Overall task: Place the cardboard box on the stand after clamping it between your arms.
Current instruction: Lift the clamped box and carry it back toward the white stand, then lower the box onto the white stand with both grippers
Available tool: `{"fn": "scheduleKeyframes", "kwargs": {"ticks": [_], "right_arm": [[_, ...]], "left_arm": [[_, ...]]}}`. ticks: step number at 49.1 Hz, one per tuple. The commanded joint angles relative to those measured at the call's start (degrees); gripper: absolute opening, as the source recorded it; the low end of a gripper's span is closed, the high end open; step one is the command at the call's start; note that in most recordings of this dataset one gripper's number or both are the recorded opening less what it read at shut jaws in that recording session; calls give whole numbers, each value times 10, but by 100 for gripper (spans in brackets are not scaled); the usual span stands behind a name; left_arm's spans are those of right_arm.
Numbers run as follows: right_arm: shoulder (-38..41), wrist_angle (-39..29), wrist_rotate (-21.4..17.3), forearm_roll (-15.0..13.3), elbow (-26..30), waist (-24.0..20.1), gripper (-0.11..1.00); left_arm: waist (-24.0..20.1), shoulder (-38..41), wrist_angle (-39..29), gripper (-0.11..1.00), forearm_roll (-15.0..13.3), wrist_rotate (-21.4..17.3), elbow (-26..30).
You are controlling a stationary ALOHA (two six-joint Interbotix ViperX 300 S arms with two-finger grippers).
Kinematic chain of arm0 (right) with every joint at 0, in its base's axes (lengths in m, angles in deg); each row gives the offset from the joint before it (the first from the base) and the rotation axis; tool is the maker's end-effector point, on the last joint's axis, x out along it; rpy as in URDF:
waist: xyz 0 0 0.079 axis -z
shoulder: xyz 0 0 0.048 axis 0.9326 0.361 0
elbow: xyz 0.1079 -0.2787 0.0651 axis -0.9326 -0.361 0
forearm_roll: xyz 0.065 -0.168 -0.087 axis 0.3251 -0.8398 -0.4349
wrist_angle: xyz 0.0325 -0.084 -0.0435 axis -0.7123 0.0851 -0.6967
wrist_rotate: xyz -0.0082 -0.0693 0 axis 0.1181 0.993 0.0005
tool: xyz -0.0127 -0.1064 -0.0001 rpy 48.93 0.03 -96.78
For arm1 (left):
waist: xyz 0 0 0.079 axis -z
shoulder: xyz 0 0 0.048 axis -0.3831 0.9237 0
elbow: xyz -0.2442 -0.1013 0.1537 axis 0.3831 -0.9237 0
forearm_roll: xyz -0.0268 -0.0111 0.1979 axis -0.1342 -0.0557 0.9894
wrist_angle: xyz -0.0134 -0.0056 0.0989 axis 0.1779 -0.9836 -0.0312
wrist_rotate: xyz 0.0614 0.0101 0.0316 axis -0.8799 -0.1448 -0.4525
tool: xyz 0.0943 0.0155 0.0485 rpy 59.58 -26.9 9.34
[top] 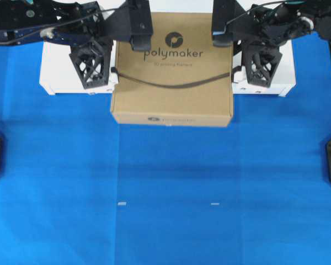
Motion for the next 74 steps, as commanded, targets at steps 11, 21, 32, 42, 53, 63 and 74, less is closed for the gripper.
{"fn": "scheduleKeyframes", "kwargs": {"ticks": [11,21,32,42,53,63,74], "right_arm": [[24,98,-11,108,147,7,98],[47,79,46,162,157,17,98],[52,57,80,185,148,30,98],[73,54,107,189,159,49,98],[95,31,153,224,188,81,98],[112,21,182,250,198,98,98],[135,10,207,253,201,117,98]], "left_arm": [[-11,23,51,85,-14,14,113],[-35,33,51,85,-13,-18,130],[-62,41,54,85,-14,-33,148],[-74,52,64,85,-13,-33,157],[-75,62,64,85,-13,-33,147],[-84,69,65,85,-13,-30,145],[-96,87,87,85,-13,-25,139]]}}
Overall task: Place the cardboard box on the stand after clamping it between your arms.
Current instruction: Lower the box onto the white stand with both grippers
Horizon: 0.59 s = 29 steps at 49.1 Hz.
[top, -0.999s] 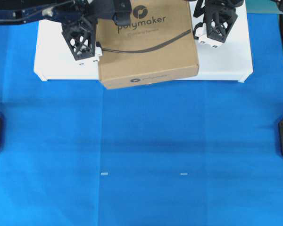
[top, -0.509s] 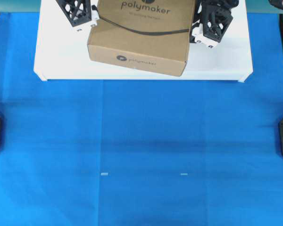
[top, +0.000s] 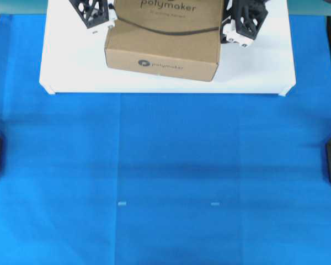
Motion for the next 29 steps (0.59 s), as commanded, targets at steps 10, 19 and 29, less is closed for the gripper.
{"fn": "scheduleKeyframes", "kwargs": {"ticks": [10,19,29], "right_arm": [[-2,11,17,82,78,-18,98],[11,24,47,78,53,-11,98],[31,27,76,75,31,9,98]], "left_arm": [[33,24,105,85,-18,50,23],[31,23,160,85,-18,54,-26],[12,21,201,85,-18,53,-69]]}}
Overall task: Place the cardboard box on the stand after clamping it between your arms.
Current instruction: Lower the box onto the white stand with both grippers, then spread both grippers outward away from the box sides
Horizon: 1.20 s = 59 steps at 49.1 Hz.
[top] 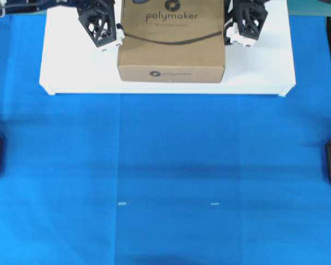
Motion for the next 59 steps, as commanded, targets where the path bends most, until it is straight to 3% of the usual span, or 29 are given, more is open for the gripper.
{"fn": "scheduleKeyframes", "kwargs": {"ticks": [1,17,26,45,59], "right_arm": [[-12,31,0,74,28,-20,98],[-15,29,18,73,-3,0,98],[-24,25,18,48,-19,19,98],[-61,16,18,47,-54,71,98],[-107,19,14,47,-104,96,98]], "left_arm": [[13,-1,78,85,-18,46,9],[1,-16,79,85,-18,44,-21],[-1,-33,79,85,-18,39,-46],[-29,-67,79,86,-18,33,-91],[-47,-105,72,86,-18,-16,-111]]}}
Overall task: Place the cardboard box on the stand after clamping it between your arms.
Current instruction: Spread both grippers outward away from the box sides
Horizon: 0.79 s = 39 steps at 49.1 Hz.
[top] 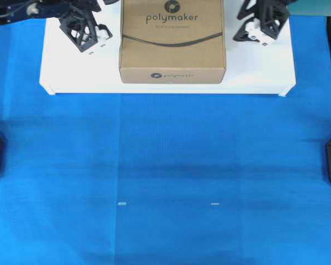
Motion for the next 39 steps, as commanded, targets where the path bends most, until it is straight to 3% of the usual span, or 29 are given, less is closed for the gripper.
{"fn": "scheduleKeyframes", "kwargs": {"ticks": [1,9,13,22,27,39], "right_arm": [[-33,-4,-6,5,-2,14,98],[-97,-20,-32,11,-31,6,98],[-142,-20,-45,21,-47,-4,98],[-252,15,-83,67,-104,-69,98],[-309,66,-102,83,-152,-123,98],[-451,251,-169,83,-237,-244,98]], "left_arm": [[-1,-22,-5,86,-2,-6,4],[14,-76,-23,86,-2,22,-9],[40,-120,-18,86,-2,45,-30],[120,-197,14,86,-1,83,-90],[169,-236,41,85,-2,101,-123],[256,-302,147,85,-2,139,-170]]}}
